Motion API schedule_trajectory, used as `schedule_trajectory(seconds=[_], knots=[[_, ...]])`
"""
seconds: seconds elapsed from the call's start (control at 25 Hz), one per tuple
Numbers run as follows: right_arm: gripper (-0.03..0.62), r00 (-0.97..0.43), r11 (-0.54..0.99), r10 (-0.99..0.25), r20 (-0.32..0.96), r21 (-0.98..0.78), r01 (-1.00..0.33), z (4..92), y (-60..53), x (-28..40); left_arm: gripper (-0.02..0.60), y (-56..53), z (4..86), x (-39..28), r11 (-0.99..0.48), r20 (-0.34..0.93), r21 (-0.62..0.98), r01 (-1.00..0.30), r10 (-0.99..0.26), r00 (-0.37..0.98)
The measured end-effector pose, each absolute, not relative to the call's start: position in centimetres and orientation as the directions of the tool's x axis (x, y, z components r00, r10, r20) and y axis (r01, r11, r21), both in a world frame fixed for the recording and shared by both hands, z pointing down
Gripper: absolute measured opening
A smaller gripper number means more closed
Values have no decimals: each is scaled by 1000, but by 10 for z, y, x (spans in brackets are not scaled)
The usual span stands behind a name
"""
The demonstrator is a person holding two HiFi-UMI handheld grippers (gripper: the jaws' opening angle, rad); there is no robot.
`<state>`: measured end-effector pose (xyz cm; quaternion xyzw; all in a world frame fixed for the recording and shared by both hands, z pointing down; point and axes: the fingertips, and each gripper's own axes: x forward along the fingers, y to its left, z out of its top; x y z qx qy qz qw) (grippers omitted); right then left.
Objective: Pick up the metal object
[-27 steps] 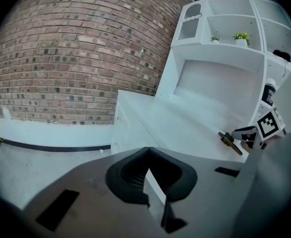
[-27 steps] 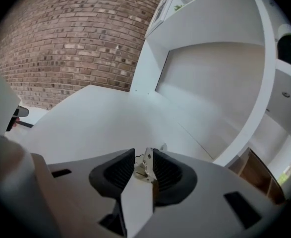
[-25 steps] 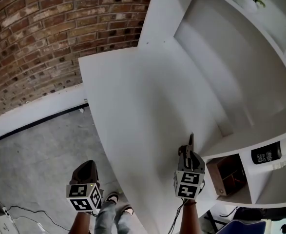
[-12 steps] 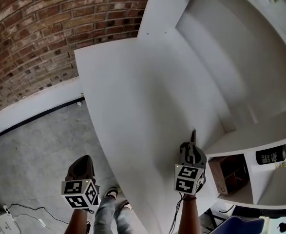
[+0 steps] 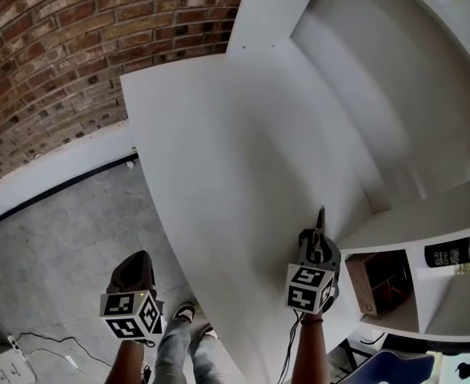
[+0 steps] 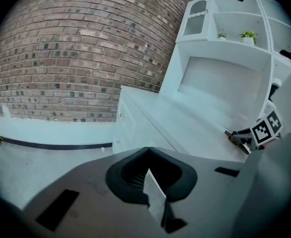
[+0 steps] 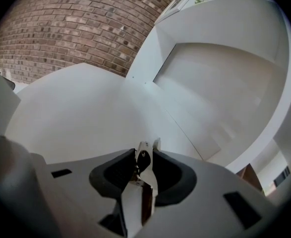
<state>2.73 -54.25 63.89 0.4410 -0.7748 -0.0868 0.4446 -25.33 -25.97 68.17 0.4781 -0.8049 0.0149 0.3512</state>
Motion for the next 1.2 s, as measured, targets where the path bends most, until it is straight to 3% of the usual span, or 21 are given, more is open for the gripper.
schedule_trajectory(seconds=[1.2], knots=[[66,-149,564,-767,624,544,-621,638,-548,35,11,-259,676,-259,551,579,325,-769,-759,-299]])
